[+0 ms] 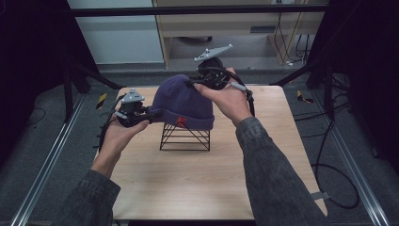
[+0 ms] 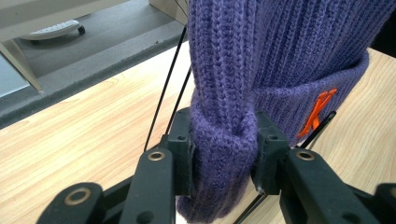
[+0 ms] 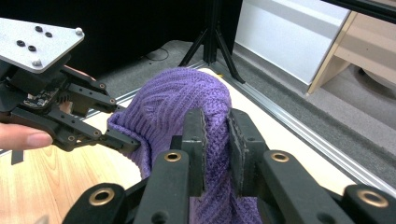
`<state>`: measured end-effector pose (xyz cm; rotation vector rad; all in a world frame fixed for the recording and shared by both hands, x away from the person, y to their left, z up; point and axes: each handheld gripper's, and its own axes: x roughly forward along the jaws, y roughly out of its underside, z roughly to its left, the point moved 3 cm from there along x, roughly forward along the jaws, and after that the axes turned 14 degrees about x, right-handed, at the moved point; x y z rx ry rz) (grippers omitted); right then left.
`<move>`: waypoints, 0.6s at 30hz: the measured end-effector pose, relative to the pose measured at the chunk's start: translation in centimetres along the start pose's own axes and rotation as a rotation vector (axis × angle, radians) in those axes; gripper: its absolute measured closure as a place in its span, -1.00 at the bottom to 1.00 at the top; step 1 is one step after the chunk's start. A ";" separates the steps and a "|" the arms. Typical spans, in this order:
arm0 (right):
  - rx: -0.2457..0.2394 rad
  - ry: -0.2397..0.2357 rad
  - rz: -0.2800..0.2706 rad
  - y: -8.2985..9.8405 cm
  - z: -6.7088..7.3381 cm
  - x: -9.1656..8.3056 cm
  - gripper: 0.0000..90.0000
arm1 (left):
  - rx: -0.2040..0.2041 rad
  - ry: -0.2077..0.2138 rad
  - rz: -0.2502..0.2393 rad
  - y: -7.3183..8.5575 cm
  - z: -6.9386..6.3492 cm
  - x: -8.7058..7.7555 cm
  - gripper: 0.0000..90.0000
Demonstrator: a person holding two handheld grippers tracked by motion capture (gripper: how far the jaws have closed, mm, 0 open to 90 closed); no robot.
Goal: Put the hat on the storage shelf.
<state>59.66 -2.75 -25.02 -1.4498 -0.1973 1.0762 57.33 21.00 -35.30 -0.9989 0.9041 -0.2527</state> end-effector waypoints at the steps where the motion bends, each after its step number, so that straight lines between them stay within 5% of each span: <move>1: 0.000 -0.002 0.002 0.0 0.0 0.1 0.73 | -0.005 0.001 -0.001 0.1 0.0 0.1 0.45; 18: -0.016 -0.010 0.047 1.4 0.5 1.3 0.74 | -0.016 0.018 0.027 2.0 -0.5 1.4 0.45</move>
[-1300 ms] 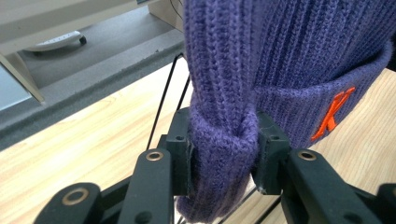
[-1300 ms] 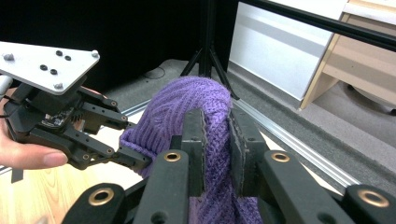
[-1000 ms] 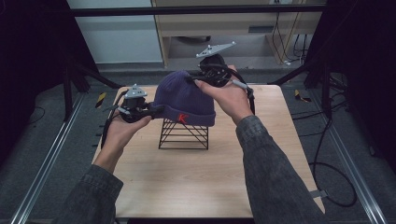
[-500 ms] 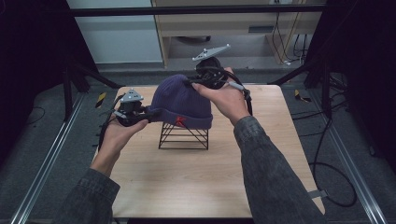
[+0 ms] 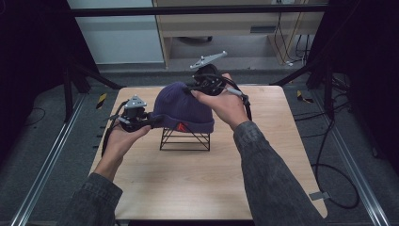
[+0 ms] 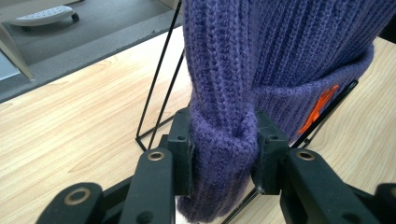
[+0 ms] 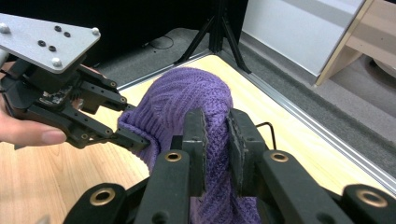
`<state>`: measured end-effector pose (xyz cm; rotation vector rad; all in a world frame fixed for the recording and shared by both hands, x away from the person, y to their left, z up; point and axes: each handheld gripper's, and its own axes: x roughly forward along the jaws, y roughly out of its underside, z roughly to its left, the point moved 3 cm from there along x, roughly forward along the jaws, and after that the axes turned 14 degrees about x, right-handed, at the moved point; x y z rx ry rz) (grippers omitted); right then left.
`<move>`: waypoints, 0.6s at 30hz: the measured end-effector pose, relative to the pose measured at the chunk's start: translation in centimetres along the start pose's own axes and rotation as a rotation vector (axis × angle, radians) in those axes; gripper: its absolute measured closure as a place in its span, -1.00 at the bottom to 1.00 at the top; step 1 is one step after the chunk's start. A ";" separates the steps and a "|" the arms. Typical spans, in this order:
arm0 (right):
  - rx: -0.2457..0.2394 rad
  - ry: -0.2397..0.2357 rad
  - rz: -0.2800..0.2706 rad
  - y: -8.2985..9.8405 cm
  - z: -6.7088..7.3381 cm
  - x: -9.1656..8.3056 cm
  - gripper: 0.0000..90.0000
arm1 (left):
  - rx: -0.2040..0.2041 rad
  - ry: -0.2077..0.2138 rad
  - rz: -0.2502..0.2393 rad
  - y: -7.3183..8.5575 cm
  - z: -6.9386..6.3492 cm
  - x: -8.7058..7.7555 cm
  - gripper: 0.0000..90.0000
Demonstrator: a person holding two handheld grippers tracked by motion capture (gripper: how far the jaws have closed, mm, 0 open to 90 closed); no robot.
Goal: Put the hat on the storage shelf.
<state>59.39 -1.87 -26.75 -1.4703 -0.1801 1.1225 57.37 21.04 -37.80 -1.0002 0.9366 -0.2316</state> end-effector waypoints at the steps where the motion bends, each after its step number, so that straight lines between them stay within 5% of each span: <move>1: -0.002 -0.001 0.003 0.0 0.1 0.1 0.74 | -0.005 0.000 -0.003 0.1 -0.1 0.1 0.45; 18: -0.013 -0.016 0.037 1.2 0.7 0.9 0.75 | -0.028 0.011 0.004 1.8 -0.4 1.2 0.43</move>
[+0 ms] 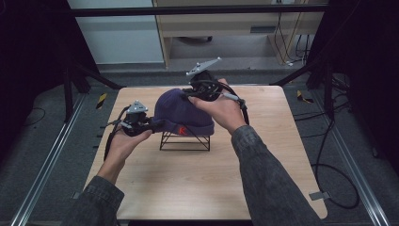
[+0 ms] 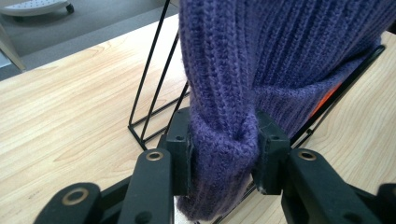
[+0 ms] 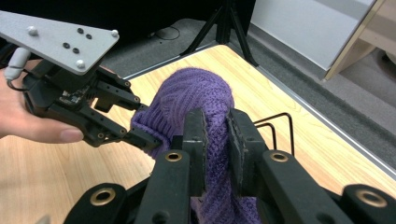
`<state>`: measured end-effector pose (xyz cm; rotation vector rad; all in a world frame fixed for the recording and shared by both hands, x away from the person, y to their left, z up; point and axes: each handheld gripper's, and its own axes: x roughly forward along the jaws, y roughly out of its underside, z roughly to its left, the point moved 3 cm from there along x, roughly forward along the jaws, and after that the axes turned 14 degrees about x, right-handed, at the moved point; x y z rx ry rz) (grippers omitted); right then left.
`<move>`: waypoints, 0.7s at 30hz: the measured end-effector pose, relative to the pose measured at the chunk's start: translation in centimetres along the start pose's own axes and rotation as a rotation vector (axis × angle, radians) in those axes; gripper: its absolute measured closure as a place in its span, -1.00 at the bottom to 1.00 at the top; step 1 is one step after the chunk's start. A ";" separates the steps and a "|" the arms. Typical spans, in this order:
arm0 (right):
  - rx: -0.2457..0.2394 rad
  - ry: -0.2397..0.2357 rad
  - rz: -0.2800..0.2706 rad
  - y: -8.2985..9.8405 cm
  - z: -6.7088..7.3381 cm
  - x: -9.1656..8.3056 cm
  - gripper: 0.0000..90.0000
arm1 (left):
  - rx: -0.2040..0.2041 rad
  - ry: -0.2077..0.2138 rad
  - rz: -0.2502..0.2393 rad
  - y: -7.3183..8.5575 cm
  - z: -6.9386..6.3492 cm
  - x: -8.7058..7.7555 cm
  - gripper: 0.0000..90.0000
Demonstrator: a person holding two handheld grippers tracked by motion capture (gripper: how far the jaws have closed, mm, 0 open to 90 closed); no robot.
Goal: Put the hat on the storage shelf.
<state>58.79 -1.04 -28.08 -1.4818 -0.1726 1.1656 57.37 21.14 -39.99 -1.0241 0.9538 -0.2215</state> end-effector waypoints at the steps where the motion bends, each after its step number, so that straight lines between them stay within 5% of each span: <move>1: -0.002 -0.001 0.002 0.0 0.0 0.0 0.75 | -0.001 0.001 0.001 0.1 0.0 0.0 0.43; 21: -0.014 -0.021 0.036 1.2 0.5 1.0 0.75 | -0.022 0.013 0.017 1.7 -0.2 0.9 0.41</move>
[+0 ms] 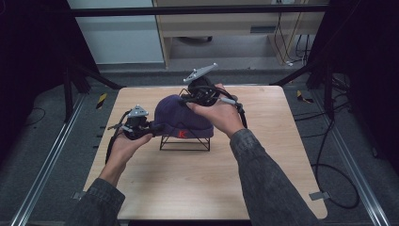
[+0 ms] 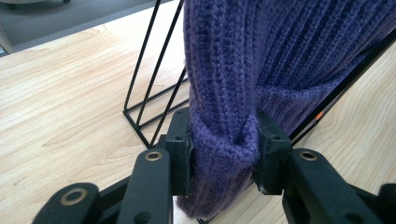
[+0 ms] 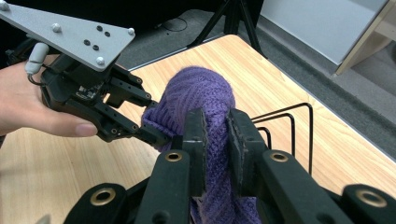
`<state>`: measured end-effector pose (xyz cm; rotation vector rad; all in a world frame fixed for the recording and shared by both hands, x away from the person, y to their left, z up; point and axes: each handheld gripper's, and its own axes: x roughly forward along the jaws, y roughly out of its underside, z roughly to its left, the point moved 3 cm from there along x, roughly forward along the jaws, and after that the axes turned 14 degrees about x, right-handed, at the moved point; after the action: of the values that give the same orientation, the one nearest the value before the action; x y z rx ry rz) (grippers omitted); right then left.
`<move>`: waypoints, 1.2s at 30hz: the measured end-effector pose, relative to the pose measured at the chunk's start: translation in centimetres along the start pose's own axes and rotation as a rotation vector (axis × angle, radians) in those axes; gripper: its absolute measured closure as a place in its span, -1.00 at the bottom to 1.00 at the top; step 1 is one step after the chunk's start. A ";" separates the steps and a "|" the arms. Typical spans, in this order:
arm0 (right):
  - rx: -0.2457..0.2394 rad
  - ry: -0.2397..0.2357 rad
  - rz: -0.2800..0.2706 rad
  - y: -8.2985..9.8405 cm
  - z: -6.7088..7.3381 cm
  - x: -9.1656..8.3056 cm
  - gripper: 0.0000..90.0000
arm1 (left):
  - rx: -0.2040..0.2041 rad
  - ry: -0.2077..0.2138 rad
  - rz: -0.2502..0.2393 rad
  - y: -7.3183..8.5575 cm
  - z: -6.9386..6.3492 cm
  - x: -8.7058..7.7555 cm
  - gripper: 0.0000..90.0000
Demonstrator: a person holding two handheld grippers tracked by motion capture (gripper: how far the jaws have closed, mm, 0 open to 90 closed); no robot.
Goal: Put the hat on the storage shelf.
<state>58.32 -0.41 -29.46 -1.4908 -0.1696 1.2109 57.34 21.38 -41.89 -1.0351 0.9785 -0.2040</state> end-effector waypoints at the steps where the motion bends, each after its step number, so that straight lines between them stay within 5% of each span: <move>1: 0.000 -0.001 0.002 0.1 0.0 0.1 0.75 | -0.001 0.000 0.001 0.0 0.0 0.0 0.41; 36: -0.002 -0.006 0.059 2.0 0.6 2.4 0.74 | -0.050 0.000 0.028 2.9 0.2 0.3 0.26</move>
<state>57.96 0.90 -32.35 -1.5032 -0.1319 1.2628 56.90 22.90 -44.37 -1.0665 1.0019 -0.1567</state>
